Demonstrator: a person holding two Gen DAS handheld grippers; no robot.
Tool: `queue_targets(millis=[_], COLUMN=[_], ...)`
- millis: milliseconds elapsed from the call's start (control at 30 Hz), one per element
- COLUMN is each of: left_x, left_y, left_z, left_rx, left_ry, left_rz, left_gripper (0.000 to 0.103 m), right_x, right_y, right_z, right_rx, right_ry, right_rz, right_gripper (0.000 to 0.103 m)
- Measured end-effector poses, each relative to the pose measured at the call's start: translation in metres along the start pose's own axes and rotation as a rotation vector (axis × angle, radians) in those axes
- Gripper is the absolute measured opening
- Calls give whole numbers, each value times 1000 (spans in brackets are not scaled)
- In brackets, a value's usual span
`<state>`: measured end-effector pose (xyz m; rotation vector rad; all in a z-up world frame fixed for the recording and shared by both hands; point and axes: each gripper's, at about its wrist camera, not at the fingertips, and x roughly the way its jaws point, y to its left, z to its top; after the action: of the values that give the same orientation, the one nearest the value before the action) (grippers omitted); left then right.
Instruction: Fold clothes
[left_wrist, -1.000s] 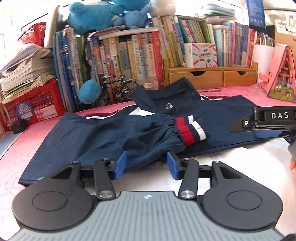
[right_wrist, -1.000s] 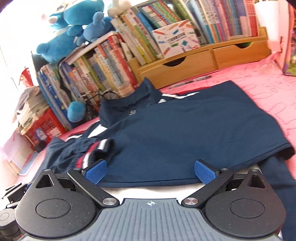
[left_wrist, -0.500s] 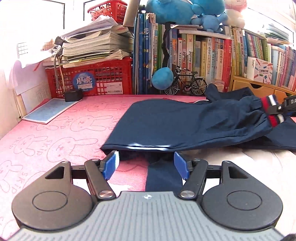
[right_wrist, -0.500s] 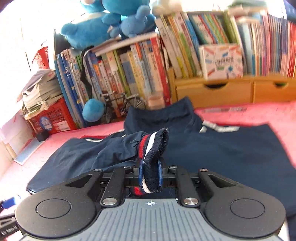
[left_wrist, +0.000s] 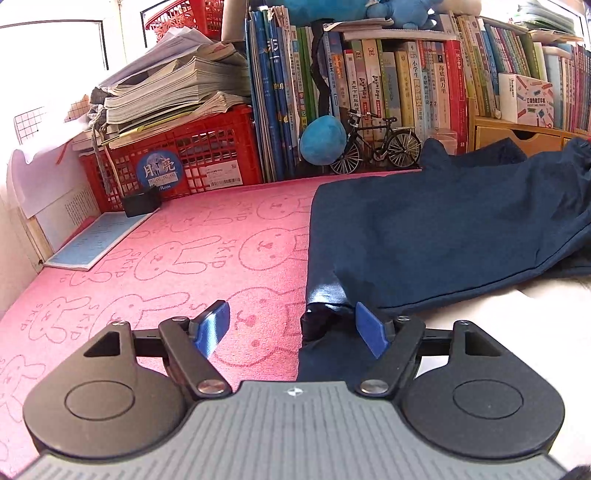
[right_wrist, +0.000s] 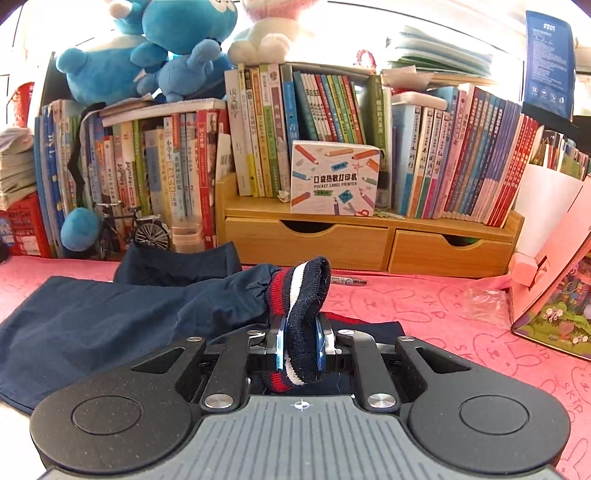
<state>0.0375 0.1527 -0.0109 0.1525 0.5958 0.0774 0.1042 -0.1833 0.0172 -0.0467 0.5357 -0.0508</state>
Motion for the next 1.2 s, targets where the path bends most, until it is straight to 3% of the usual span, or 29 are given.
queue_targets(millis=[100,333,533,567,633,667,700,767,867,1000,1200], left_x=[8,9,10,10,10,10,10,9,9,3,-52], left_y=[-4,-3,-4,-4,-3,-3,-4,-5,-6,-9,-31], left_z=[-3,-4,-4,-4,-3,-3,-3,-3,-3,-5,-22], left_rx=[18,6,8,7,4,5,7,11,21,28,88], left_ry=[42,50,54,55,57,57,57,57,55,48,61], left_rz=[8,20,35,36,40,42,47,55,72,88,-28], left_gripper=[78,84,88,89,90,91,92,93,96,97,97], right_x=[9,37,60,61,57,54,47,32,0,-56,-121], right_y=[-2,-14,-19,-22,-29,-33,-39,-51,-62,-64,-60], right_z=[-9,-28,-50,-51,-49,-49,-50,-53,-58,-70,-105], right_rx=[-19,21,1,17,63,85,108,153,183,148,40], right_ry=[14,71,94,89,98,102,100,96,67,13,34], right_rz=[-22,-44,-73,-72,-92,-97,-62,8,82,149,223], right_gripper=[18,19,29,32,51,68,80,88,90,103,103])
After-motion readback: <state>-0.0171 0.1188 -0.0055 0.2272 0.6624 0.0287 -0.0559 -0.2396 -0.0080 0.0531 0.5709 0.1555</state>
